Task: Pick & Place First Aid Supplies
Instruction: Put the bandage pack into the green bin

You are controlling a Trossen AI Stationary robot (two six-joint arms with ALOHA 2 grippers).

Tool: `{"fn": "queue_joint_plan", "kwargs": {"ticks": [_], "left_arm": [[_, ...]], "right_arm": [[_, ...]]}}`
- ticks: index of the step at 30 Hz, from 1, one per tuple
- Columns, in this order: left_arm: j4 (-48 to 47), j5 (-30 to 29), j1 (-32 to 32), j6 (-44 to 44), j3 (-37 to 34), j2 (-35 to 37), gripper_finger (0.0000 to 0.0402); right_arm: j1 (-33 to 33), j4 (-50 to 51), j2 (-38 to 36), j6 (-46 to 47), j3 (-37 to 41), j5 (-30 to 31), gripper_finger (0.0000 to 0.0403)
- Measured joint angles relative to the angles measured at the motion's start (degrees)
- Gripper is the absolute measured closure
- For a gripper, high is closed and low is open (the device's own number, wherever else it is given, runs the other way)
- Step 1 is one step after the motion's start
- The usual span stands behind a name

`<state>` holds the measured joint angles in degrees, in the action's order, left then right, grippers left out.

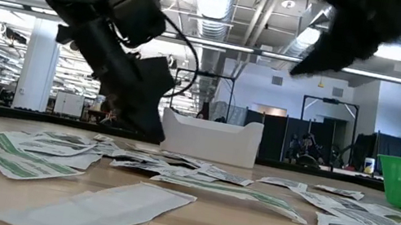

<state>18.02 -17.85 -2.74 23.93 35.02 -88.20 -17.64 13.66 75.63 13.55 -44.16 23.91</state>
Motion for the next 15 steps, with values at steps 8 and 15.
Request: {"fn": "queue_joint_plan", "kwargs": {"ticks": [8, 15], "left_arm": [[-2.97, 0.09, 0.25, 1.56, -0.93, 1.12, 0.0286], [-8.71, 0.10, 1.80, 3.19, -1.29, 4.87, 0.0286]], "right_arm": [[3.57, 0.10, 4.02, -0.62, 0.41, -9.31, 0.0301], [6.99, -2.37, 4.38, -6.16, 0.37, -13.39, 0.0301]]}}
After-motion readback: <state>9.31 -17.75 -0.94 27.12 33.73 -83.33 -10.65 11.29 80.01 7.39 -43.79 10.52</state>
